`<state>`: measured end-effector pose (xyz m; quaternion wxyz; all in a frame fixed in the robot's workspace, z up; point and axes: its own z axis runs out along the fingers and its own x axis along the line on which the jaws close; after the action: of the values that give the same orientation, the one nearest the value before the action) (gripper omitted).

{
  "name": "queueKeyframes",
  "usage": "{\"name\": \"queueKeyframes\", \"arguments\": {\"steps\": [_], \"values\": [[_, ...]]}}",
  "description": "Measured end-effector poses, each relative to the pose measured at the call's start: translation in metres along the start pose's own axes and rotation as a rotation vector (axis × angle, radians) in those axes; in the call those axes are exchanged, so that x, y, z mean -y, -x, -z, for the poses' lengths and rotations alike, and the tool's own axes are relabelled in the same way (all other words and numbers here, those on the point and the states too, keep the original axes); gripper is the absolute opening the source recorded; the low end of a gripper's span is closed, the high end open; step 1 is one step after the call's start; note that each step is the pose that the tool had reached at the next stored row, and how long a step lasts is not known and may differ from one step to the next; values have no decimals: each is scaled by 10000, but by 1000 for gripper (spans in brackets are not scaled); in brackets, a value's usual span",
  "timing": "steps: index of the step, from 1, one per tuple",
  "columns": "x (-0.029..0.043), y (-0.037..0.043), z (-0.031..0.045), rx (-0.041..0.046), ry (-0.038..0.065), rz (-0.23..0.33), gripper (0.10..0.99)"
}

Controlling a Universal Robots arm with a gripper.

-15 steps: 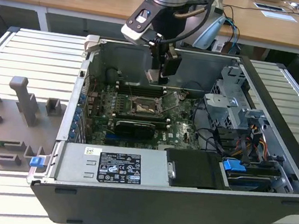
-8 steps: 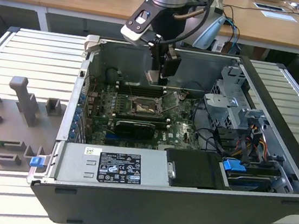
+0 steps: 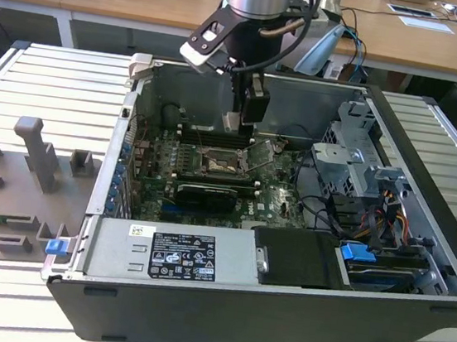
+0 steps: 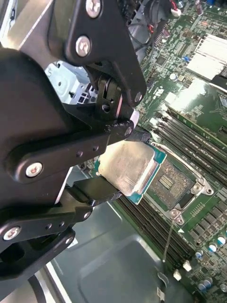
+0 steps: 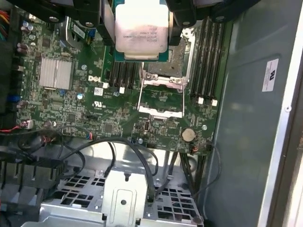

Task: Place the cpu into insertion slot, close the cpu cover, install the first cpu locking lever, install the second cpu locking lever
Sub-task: 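Place the cpu into insertion slot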

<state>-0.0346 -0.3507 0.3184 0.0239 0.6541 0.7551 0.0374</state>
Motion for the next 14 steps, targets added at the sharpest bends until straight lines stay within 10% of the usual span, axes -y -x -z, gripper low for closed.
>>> {"name": "queueKeyframes", "arguments": {"steps": [14], "values": [[23,-1,-156,88,13,-1018,537]]}}
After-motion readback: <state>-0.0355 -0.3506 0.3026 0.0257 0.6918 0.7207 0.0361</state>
